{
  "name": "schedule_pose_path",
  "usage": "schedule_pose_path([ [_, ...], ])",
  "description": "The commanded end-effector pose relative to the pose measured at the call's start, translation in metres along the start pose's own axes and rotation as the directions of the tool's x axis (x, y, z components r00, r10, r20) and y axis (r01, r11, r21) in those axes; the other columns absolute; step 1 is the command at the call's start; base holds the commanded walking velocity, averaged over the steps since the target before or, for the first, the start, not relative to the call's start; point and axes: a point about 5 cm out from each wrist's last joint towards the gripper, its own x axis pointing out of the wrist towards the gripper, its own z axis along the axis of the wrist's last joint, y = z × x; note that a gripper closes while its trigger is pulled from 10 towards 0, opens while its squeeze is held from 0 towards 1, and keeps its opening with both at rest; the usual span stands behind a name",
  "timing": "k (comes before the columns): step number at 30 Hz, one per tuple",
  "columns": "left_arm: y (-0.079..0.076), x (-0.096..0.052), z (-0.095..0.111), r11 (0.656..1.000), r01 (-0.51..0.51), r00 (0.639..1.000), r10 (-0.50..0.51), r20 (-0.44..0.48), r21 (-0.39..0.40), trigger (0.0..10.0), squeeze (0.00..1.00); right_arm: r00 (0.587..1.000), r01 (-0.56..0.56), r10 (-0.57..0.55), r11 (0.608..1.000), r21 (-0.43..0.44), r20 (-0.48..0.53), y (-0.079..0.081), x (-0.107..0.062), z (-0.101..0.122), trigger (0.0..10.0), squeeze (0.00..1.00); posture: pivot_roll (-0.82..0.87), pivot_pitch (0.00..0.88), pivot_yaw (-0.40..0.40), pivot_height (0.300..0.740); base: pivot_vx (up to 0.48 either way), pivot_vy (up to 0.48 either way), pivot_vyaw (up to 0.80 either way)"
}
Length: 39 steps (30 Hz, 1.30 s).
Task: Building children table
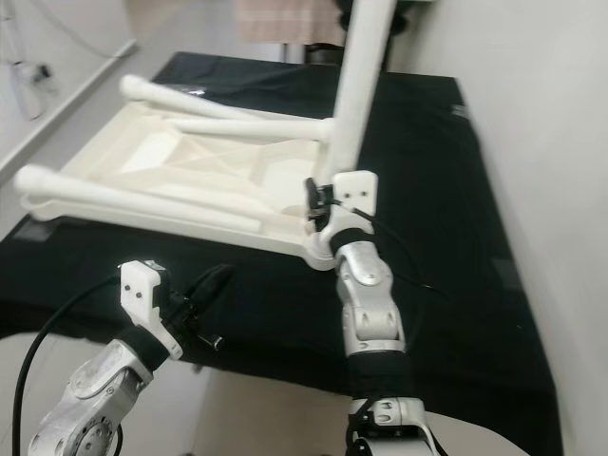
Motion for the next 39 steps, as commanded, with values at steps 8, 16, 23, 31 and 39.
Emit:
schedule_pose_path([
  [8, -0.001, 0.001, -0.004, 1.0, -0.009, 1.0, 0.009, -0.012, -0.013, 10.0, 0.0, 0.978, -0.135, 0.13, 0.991, -0.019, -0.165, -0.003, 0.006, -0.014, 10.0, 1.0, 0.05, 0.13, -0.038, 0.74, 0.0, 0.0, 0.0],
  [16, -0.002, 0.002, -0.005, 1.0, -0.004, 1.0, 0.004, -0.012, -0.019, 10.0, 0.0, 0.844, -0.536, 0.537, 0.842, -0.056, -0.009, 0.001, 0.017, 0.033, 10.0, 0.0, 0.05, 0.125, -0.04, 0.74, 0.0, 0.0, 0.0],
  [23, -0.002, 0.002, -0.006, 1.0, -0.004, 1.0, 0.004, -0.013, -0.022, 10.0, 0.0, 0.667, -0.745, 0.744, 0.665, -0.039, -0.04, -0.013, 0.029, 0.044, 10.0, 0.0, 0.05, 0.118, -0.044, 0.74, 0.0, 0.0, 0.0],
  [31, -0.003, 0.002, -0.007, 1.0, -0.006, 1.0, 0.006, -0.015, -0.021, 10.0, 0.0, 0.658, -0.752, 0.752, 0.659, 0.017, -0.049, -0.018, 0.036, 0.039, 0.0, 0.0, 0.07, 0.116, -0.046, 0.74, 0.0, 0.0, 0.0],
  [39, -0.004, 0.002, -0.007, 1.0, -0.005, 1.0, 0.005, -0.015, -0.024, 10.0, 0.0, 0.661, -0.749, 0.75, 0.662, 0.04, -0.034, -0.027, 0.036, 0.037, 0.0, 0.0, 0.06, 0.116, -0.045, 0.74, 0.0, 0.0, 0.0],
])
